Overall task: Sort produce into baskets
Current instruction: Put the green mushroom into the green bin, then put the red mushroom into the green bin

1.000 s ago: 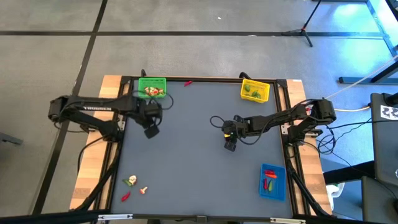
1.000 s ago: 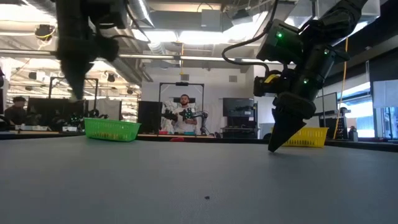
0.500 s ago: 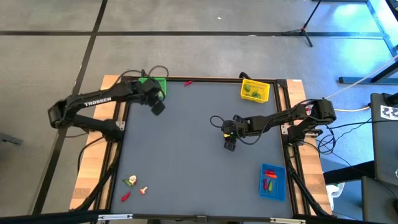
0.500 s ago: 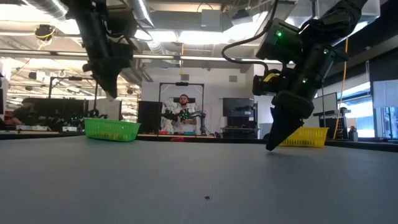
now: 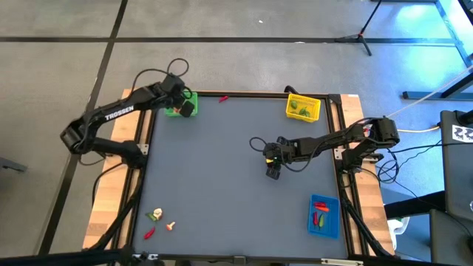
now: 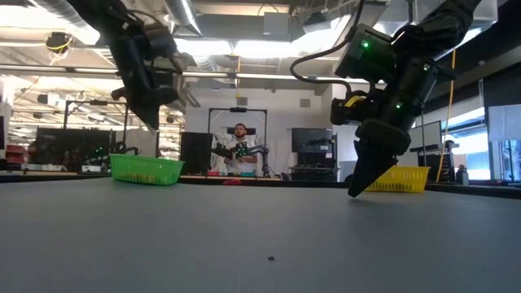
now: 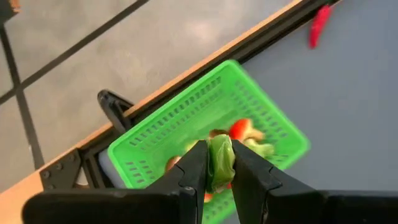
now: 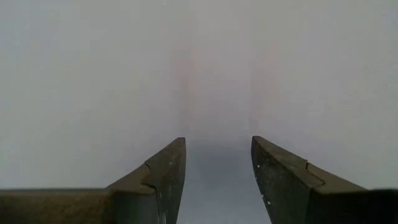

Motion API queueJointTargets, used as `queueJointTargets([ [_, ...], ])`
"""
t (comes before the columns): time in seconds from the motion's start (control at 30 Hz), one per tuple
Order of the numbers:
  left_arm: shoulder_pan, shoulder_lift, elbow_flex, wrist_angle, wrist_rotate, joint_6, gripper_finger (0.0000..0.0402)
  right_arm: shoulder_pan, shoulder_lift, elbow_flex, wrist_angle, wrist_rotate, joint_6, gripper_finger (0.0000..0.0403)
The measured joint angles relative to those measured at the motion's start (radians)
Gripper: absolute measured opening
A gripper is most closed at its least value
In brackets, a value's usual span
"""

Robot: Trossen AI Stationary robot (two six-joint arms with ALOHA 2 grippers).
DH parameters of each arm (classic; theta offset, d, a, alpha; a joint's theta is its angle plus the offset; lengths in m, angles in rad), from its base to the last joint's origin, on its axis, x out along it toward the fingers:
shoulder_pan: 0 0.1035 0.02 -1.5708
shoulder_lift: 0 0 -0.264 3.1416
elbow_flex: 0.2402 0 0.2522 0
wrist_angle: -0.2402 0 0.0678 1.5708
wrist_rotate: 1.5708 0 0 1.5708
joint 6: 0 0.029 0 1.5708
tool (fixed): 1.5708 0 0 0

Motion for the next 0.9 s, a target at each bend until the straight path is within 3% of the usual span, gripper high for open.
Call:
queueJointTargets([
  [0.3,0.078,0.142,-0.002,0.019,0.001,-0.048,0.0057,0.0,0.0,0.0,0.0,0.0,-0.001,0.0182],
  [0.57,0.084,0.215,-0.002,0.02,0.001,-0.064,0.0061,0.0,0.0,0.0,0.008,0.023,-0.002,0.0182],
  [0.9,0.082,0.218,-0.002,0.018,0.001,-0.058,0.0155,0.0,0.0,0.0,0.012,0.034,-0.002,0.0182],
])
